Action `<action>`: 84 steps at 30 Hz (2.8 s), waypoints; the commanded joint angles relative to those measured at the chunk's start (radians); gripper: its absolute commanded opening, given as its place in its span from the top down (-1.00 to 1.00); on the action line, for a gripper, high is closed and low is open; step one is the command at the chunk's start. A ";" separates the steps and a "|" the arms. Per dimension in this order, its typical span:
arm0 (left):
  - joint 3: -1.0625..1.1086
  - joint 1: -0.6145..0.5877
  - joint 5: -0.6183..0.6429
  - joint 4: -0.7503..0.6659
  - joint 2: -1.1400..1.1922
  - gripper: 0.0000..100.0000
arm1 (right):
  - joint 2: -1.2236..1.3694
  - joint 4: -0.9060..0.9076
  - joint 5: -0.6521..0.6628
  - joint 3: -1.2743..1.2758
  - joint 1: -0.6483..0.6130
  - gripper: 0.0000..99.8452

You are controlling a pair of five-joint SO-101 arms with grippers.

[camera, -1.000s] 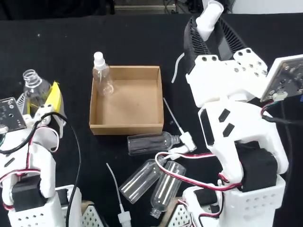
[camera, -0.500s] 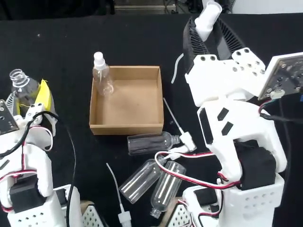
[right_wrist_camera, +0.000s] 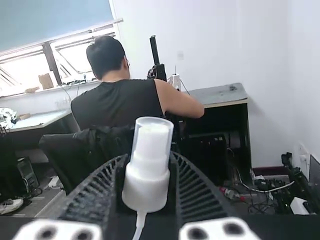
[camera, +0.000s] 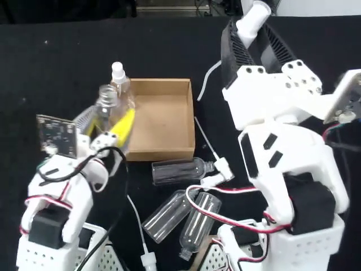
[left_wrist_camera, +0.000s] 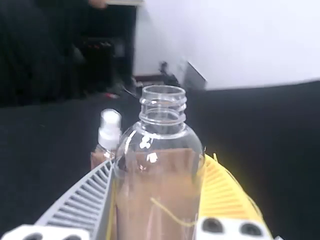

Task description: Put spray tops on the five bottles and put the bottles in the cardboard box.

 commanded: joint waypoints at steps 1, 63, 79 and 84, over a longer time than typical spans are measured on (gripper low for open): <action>0.022 0.028 -0.005 -0.028 -0.009 0.93 | 0.001 0.034 -0.009 -0.087 0.011 0.98; 0.498 -0.010 0.003 -0.532 -0.304 0.93 | 0.010 -0.193 -0.058 0.070 -0.267 0.98; 0.573 0.150 -0.003 -0.539 -0.304 0.94 | 0.004 -0.485 -0.064 0.260 -0.285 0.98; 0.638 0.186 -0.005 -0.620 -0.304 0.94 | 0.002 -0.463 -0.057 0.263 -0.344 0.98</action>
